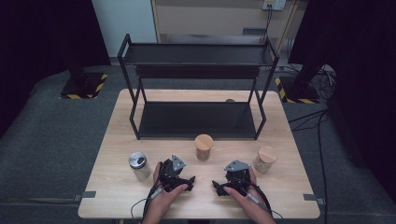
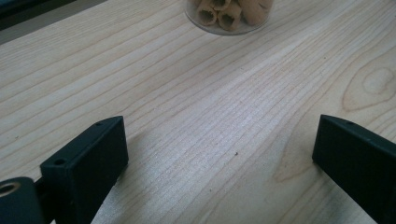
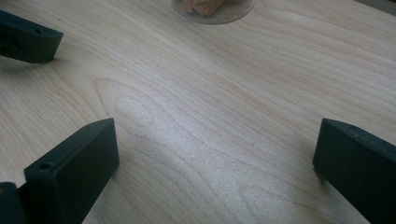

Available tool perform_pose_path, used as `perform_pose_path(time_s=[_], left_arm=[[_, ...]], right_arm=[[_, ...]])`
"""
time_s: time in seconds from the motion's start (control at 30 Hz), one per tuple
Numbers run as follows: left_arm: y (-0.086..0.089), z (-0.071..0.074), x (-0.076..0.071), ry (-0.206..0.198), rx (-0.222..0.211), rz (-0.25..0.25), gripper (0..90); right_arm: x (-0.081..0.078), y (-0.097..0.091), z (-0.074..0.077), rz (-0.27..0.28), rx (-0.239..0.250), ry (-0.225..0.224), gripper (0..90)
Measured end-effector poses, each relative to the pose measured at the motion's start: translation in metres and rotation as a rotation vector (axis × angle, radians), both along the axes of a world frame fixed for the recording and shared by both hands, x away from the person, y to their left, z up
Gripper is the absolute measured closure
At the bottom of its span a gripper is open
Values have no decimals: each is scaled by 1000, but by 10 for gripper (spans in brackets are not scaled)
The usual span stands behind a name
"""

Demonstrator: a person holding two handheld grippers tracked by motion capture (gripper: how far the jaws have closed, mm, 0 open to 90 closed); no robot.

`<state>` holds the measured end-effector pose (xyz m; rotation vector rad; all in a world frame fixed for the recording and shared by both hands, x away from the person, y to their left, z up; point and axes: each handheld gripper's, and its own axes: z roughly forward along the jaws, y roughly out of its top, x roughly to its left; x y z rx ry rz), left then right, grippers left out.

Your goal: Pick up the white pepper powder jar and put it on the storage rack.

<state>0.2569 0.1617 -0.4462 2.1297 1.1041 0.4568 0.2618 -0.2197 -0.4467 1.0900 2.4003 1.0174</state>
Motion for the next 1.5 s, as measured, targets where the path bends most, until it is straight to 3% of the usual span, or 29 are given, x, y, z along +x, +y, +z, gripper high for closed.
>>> perform_pose_path(time_s=[0.6, 0.73, 0.83, 1.17, 1.5], left_arm=[[0, 0, 1, 5, -4, 0, 13], [3, 1, 0, 15, -42, 20, 23], [1, 4, -1, 8, -26, 12, 24], [3, 9, -5, 1, -40, 14, 27], [0, 25, -12, -24, -35, -5, 27]], right_arm=[[-1, 1, 0, -7, 1, 1, 5], [-1, 1, 0, -7, 1, 1, 5], [-1, 1, 0, -7, 1, 1, 5], [-1, 1, 0, -7, 1, 1, 5], [-1, 1, 0, -7, 1, 0, 5]])
